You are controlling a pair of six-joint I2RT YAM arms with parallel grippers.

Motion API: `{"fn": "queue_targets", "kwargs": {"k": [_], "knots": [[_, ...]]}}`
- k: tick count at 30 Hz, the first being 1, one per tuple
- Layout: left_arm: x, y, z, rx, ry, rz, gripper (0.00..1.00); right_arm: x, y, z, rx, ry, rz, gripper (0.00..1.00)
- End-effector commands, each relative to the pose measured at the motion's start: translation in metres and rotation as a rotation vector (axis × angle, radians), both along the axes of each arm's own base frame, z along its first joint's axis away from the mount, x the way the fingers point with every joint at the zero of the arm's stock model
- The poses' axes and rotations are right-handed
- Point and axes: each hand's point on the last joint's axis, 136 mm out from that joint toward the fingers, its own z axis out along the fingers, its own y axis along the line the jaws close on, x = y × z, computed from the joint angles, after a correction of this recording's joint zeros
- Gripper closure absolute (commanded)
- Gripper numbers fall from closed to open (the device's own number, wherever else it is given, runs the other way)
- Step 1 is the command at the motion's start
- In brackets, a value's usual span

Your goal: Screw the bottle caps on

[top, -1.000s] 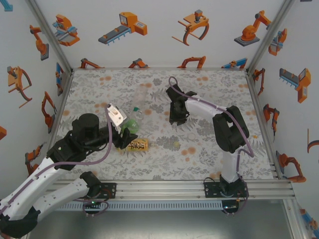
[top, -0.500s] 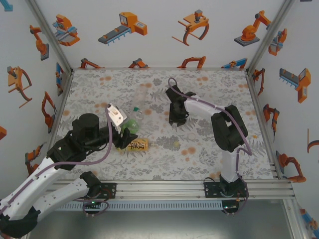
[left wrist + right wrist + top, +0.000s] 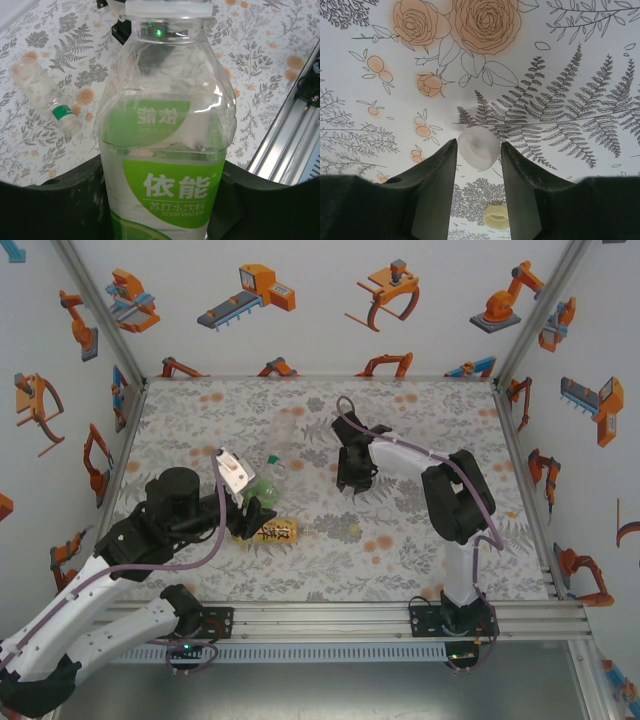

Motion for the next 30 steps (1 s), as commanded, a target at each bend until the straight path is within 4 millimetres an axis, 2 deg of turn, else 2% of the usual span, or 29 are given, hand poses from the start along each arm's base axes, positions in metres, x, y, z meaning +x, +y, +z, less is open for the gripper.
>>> {"fn": "queue_targets", "kwargs": {"k": [1, 5, 9, 20, 30], "knots": [[0.000, 0.000, 0.012, -0.036, -0.015, 0.001, 1.00, 0.007, -0.004, 0.018, -0.011, -0.039, -0.016, 0.59], [0.001, -0.001, 0.011, -0.037, -0.015, -0.002, 1.00, 0.011, -0.002, 0.035, 0.002, -0.070, -0.018, 0.59], [0.000, -0.001, 0.012, -0.041, -0.015, -0.005, 1.00, 0.012, 0.000, 0.039, 0.013, -0.073, -0.015, 0.59], [-0.002, 0.003, 0.012, -0.045, -0.018, 0.004, 1.00, 0.005, 0.006, 0.014, 0.031, -0.017, -0.015, 0.61], [-0.001, 0.003, 0.012, -0.042, -0.018, 0.007, 1.00, 0.003, 0.004, 0.005, 0.011, 0.001, -0.014, 0.58]]}}
